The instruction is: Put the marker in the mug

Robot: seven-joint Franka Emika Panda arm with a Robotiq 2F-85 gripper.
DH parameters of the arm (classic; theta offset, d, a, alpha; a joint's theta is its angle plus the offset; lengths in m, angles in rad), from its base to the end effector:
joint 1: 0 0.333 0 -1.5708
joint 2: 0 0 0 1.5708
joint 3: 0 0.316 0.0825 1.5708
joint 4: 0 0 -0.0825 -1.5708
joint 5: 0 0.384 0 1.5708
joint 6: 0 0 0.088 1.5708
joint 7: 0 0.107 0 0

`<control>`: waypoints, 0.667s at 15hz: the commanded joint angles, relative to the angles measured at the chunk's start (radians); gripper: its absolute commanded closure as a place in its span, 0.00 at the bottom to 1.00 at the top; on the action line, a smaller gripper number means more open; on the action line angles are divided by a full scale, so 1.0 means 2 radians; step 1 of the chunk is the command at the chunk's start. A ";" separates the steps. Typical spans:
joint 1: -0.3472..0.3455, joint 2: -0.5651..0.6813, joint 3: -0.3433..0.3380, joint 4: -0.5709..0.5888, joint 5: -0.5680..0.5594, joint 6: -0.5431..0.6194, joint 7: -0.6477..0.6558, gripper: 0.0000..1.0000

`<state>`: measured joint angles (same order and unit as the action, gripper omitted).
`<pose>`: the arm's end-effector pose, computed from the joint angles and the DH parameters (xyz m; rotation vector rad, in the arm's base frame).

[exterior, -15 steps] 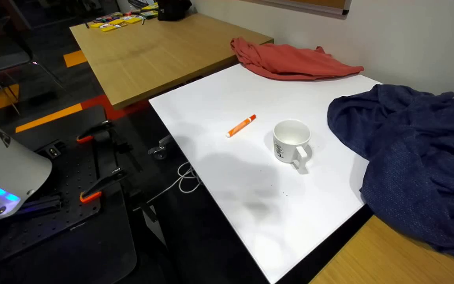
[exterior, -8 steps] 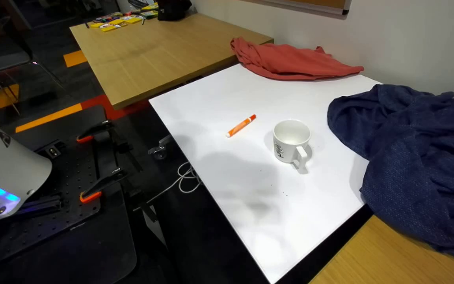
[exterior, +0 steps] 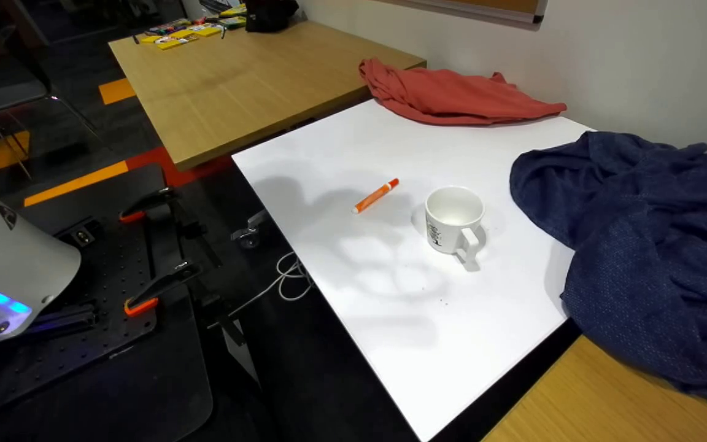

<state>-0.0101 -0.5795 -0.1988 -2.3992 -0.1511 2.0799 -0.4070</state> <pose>0.3915 -0.1009 0.5420 2.9889 0.4108 0.3534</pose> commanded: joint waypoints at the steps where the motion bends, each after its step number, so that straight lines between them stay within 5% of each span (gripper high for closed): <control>1: 0.021 0.063 0.020 0.009 0.028 0.059 0.018 0.00; 10: 0.000 0.242 0.015 -0.011 0.054 0.243 0.001 0.00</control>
<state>-0.0048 -0.1862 -0.1844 -2.4312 -0.0912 2.5007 -0.3843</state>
